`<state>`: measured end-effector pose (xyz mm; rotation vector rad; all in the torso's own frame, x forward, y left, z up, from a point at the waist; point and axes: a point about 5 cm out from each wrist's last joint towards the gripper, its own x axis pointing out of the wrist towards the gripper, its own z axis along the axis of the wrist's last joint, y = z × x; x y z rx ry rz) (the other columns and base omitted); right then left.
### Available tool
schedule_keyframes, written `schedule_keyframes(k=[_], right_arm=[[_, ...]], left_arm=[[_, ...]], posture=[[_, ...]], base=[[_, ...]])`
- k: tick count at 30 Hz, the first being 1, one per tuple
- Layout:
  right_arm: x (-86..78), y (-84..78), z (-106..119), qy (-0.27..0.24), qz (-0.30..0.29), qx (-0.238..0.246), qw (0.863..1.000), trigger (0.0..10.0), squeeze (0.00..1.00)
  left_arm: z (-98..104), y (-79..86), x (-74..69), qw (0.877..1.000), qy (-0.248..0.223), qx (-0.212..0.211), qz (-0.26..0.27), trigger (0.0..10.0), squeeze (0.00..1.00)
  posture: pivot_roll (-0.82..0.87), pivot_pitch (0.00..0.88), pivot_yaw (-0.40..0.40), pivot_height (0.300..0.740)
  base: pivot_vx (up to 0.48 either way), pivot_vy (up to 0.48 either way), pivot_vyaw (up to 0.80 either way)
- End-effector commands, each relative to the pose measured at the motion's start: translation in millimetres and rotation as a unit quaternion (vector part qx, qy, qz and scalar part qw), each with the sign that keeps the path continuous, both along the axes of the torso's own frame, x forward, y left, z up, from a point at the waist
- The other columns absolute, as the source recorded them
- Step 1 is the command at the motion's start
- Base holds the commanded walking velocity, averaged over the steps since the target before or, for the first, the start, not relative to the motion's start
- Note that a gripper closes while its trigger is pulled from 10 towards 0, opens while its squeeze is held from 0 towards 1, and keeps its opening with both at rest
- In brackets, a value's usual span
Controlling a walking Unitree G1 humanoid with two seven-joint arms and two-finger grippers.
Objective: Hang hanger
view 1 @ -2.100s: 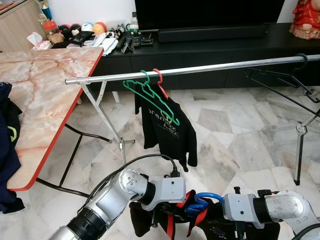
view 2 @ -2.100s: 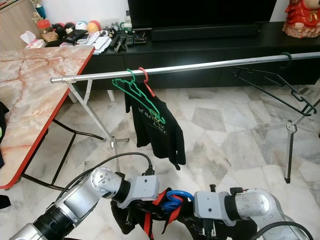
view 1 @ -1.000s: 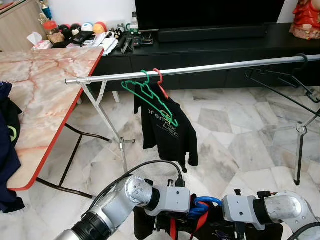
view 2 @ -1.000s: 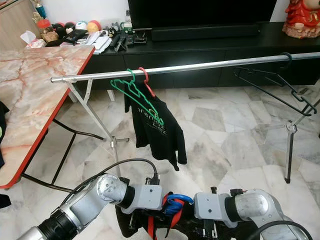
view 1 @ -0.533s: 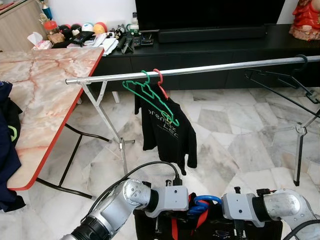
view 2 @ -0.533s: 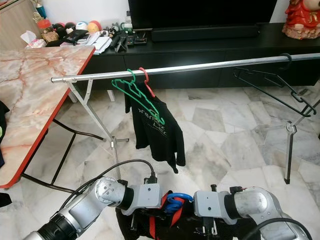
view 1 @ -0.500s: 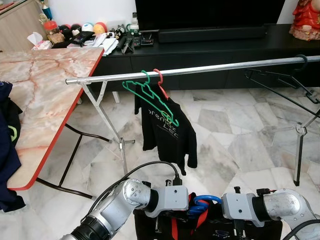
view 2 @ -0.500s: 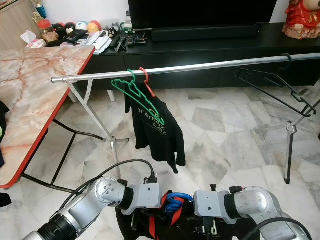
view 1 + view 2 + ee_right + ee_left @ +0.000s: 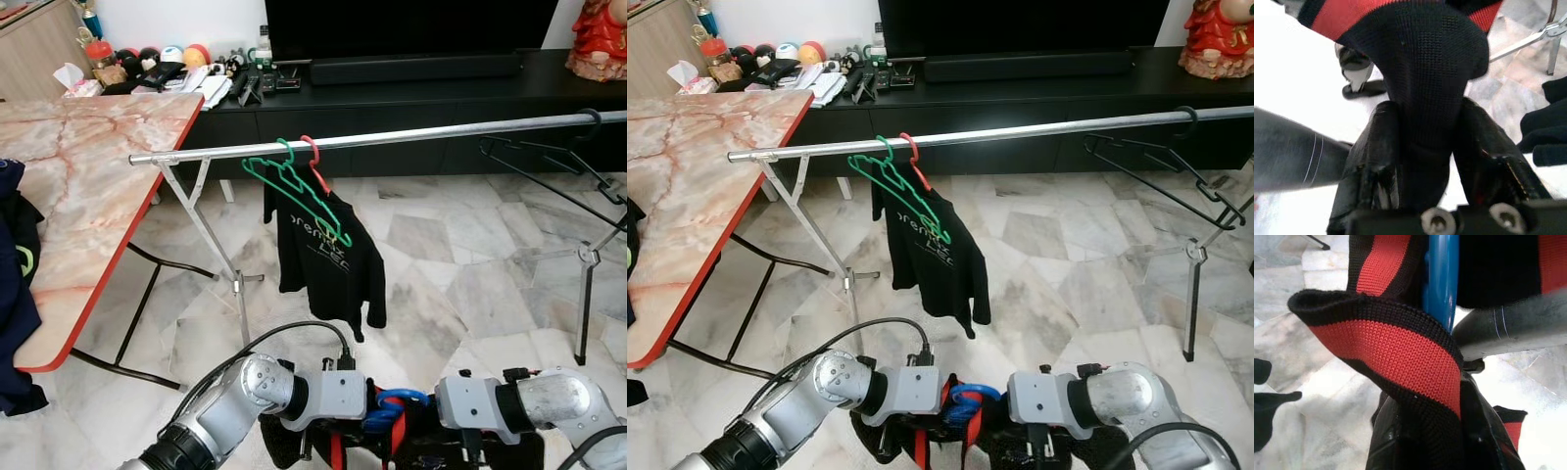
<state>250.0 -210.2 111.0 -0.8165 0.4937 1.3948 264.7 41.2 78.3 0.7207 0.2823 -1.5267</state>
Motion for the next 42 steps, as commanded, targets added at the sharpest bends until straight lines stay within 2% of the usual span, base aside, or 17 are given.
schedule_keyframes(k=[1,11,15,16,18,19,22,26,27,29,31,33,34,36,38,40,42], right_arm=[[1.6,2.4,8,-0.006,0.013,0.005,1.000,10.0,1.00],[0.2,-10.9,17,0.001,0.012,-0.020,1.000,10.0,1.00],[12.4,-22.5,32,-0.056,-0.037,-0.013,0.998,10.0,0.99],[15.9,-25.0,35,-0.072,-0.053,-0.010,0.996,10.0,0.42],[18.3,-26.8,37,-0.084,-0.064,-0.008,0.994,10.0,0.42],[29.1,-39.1,45,-0.128,-0.139,0.007,0.982,10.0,0.00],[35.1,-53.1,48,-0.166,-0.224,0.042,0.959,10.0,0.00],[28.0,-57.8,38,-0.169,-0.294,0.096,0.936,10.0,0.00],[28.0,-57.8,38,-0.169,-0.294,0.096,0.936,10.0,0.00],[24.8,-60.8,26,-0.168,-0.332,0.106,0.922,10.0,0.00],[23.0,-67.9,12,-0.173,-0.387,0.114,0.899,10.0,0.00],[21.9,-80.2,-9,-0.177,-0.480,0.123,0.850,10.0,0.00],[17.8,-90.8,-32,-0.168,-0.571,0.130,0.793,10.0,0.00],[8.4,-96.2,-57,-0.149,-0.636,0.127,0.746,10.0,0.00],[-0.2,-96.8,-75,-0.131,-0.673,0.123,0.718,10.0,0.00],[-17.1,-89.9,-107,-0.077,-0.724,0.119,0.674,10.0,0.00],[-25.5,-80.5,-123,-0.051,-0.736,0.119,0.664,10.0,0.00]], left_arm=[[-4,0.6,-2.9,1.000,0.005,0.007,-0.007,10.0,0.00],[-9,0.3,-1.9,1.000,0.006,0.002,0.008,10.0,0.00],[-15,2.5,-3.0,1.000,0.010,-0.001,0.027,10.0,0.00],[-16,3.3,-2.4,0.999,0.010,-0.003,0.035,10.0,0.00],[-17,3.8,-2.0,0.999,0.009,-0.004,0.040,10.0,0.00],[-18,6.8,-1.0,0.998,0.011,-0.013,0.065,10.0,0.00],[-21,11.6,-1.8,0.996,0.011,-0.019,0.088,10.0,0.00],[-24,17.4,-6.7,0.994,0.013,-0.025,0.104,10.0,0.00],[-24,17.4,-6.7,0.994,0.013,-0.025,0.104,10.0,0.00],[-24,19.2,-7.6,0.993,0.011,-0.030,0.114,10.0,0.00],[-23,21.2,-6.9,0.989,0.012,-0.045,0.138,10.0,0.00],[-20,25.0,-4.0,0.983,0.000,-0.070,0.172,10.0,0.00],[-17,30.2,-0.5,0.974,-0.002,-0.086,0.211,10.0,0.00],[-15,35.0,0.6,0.965,0.002,-0.105,0.241,10.0,0.00],[-13,38.5,0.8,0.958,0.003,-0.118,0.262,10.0,0.00],[-12,45.2,2.5,0.942,-0.004,-0.135,0.306,10.0,0.00],[-12,48.4,2.2,0.935,-0.003,-0.144,0.324,10.0,0.00]], posture=[[-0.10,0.120,0.058,0.740],[-0.11,0.118,0.049,0.740],[-0.12,0.118,0.049,0.740],[-0.12,0.118,0.049,0.740],[-0.12,0.118,0.049,0.740],[-0.12,0.120,0.046,0.740],[-0.12,0.123,0.049,0.740],[-0.12,0.119,0.053,0.740],[-0.12,0.119,0.053,0.740],[-0.12,0.115,0.054,0.740],[-0.12,0.112,0.055,0.740],[-0.12,0.110,0.063,0.740],[-0.12,0.106,0.065,0.740],[-0.12,0.100,0.067,0.740],[-0.12,0.093,0.068,0.740],[-0.11,0.086,0.069,0.740],[-0.11,0.078,0.066,0.740]], base=[[0.000,0.000,0.00],[0.000,0.000,0.00],[0.000,0.000,0.00],[0.000,0.000,0.00],[0.000,0.000,0.00],[0.000,0.000,0.00],[0.000,0.000,0.00],[0.000,0.000,0.00],[0.000,0.000,0.00],[0.000,0.000,0.00],[0.000,0.000,0.00],[0.000,0.000,0.00],[0.000,0.000,0.00],[0.000,0.000,0.00],[0.000,0.000,0.00],[0.000,0.000,0.00],[0.000,0.000,0.00]])
